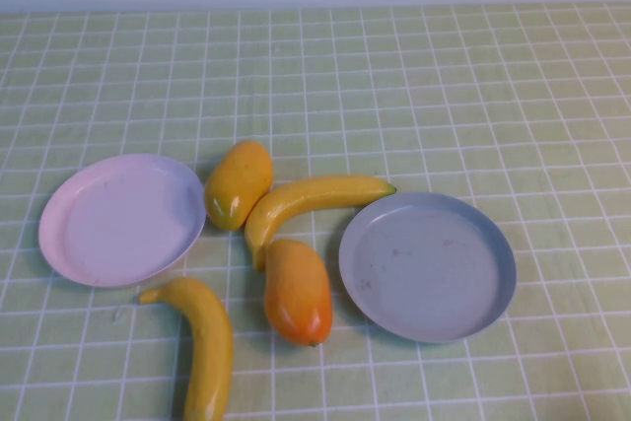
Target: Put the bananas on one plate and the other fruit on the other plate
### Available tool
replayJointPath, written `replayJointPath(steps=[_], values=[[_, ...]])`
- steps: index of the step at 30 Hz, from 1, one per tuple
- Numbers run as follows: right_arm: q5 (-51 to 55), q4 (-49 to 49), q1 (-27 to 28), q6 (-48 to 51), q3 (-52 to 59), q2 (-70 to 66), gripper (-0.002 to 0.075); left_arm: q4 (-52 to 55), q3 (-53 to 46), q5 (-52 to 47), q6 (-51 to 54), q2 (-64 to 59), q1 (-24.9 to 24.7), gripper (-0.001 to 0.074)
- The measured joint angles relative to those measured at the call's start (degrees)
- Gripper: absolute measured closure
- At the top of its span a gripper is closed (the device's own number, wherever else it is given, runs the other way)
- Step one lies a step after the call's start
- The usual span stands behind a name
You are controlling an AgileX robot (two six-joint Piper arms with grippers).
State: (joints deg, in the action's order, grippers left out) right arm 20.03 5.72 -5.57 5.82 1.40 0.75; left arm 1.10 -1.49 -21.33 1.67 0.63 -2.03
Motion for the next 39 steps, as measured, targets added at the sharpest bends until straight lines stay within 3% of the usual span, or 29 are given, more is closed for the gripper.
replayJointPath(steps=[6, 16, 24, 28, 34, 39], values=[[0.0, 0.0, 0.0, 0.0, 0.0, 0.0, 0.0741, -3.65, 0.0, 0.74, 0.0, 0.0, 0.0, 0.0735], [0.0, 0.0, 0.0, 0.0, 0.0, 0.0, 0.0741, -32.65, 0.0, 9.51, -3.7, 0.0, 0.0, 0.0735], [0.0, 0.0, 0.0, 0.0, 0.0, 0.0, 0.0741, -36.11, 0.0, 12.21, -4.14, 0.0, 0.0, 0.0735], [0.0, 0.0, 0.0, 0.0, 0.0, 0.0, 0.0741, -36.26, 3.33, 5.31, -5.3, -1.42, 0.0, 0.0735], [0.0, 0.0, 0.0, 0.0, 0.0, 0.0, 0.0741, -35.84, 17.2, -10.14, -4.44, -17.59, 0.0, 0.0735], [0.0, 0.0, 0.0, 0.0, 0.0, 0.0, 0.0741, -35.23, 28.41, -21.15, 6.49, -33.29, 0.0, 0.0735]])
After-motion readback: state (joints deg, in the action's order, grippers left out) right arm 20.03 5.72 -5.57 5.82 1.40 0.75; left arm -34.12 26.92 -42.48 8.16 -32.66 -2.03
